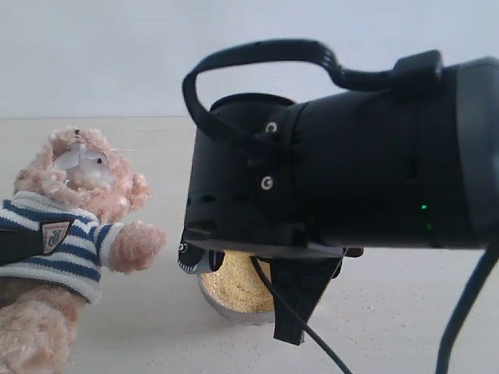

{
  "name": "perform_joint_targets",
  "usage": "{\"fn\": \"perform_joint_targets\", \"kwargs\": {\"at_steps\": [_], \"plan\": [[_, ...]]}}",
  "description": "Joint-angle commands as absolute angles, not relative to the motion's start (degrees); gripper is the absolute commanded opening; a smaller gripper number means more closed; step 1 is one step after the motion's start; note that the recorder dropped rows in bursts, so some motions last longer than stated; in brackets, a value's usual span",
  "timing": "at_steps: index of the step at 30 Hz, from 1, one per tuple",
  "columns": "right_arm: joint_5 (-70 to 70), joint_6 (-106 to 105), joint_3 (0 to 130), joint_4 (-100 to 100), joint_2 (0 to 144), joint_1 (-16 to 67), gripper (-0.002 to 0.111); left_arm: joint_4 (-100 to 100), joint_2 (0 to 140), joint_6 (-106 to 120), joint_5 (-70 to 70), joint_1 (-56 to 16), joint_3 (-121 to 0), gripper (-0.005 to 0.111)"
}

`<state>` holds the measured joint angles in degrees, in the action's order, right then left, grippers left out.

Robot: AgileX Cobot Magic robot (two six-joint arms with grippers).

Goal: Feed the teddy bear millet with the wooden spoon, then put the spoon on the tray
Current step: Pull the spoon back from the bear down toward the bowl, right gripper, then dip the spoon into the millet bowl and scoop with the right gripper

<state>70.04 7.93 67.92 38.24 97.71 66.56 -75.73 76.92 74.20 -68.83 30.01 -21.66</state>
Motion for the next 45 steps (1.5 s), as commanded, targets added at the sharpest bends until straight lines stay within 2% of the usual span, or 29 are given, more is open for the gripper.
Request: {"fn": "perform_joint_targets", "kwargs": {"at_steps": [1,25,45], "plan": [[70.0,7.6,68.0,40.6,99.0,66.9,0.009,-76.9,76.3,74.7,-70.0,30.1,-21.3,0.005],[70.0,7.6,68.0,43.8,105.3,67.3,0.009,-76.9,76.3,74.7,-70.0,30.1,-21.3,0.005],[70.0,10.6,68.0,36.1,103.8,68.6,0.009,-76.9,76.3,74.8,-70.0,30.1,-21.3,0.005]]}}
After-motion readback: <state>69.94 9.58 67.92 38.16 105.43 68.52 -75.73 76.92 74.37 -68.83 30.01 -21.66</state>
